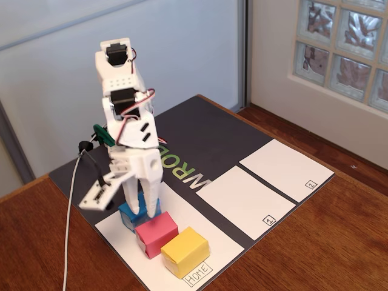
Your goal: Move box red to zone 2
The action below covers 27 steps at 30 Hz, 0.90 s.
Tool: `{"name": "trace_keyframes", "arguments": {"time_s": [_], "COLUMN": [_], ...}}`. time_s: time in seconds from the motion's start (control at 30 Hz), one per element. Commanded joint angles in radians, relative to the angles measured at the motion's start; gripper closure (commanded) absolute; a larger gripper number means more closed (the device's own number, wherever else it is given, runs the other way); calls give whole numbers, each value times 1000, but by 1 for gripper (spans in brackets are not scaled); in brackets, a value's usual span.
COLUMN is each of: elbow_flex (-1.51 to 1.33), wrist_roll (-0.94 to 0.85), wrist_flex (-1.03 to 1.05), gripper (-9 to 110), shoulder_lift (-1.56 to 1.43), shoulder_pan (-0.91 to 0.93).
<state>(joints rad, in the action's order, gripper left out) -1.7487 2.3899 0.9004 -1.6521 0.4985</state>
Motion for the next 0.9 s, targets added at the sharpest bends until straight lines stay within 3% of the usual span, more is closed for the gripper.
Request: {"name": "trace_keyframes", "arguments": {"time_s": [0.0, 0.67, 0.73, 0.87], "elbow_flex": [38, 38, 46, 71], "wrist_roll": [6, -28, -89, -350], "wrist_flex": [-12, 11, 21, 133], "gripper": [81, 81, 83, 99], "shoulder_lift": [2, -89, -158, -347], "shoulder_pan": [-26, -57, -52, -101]}}
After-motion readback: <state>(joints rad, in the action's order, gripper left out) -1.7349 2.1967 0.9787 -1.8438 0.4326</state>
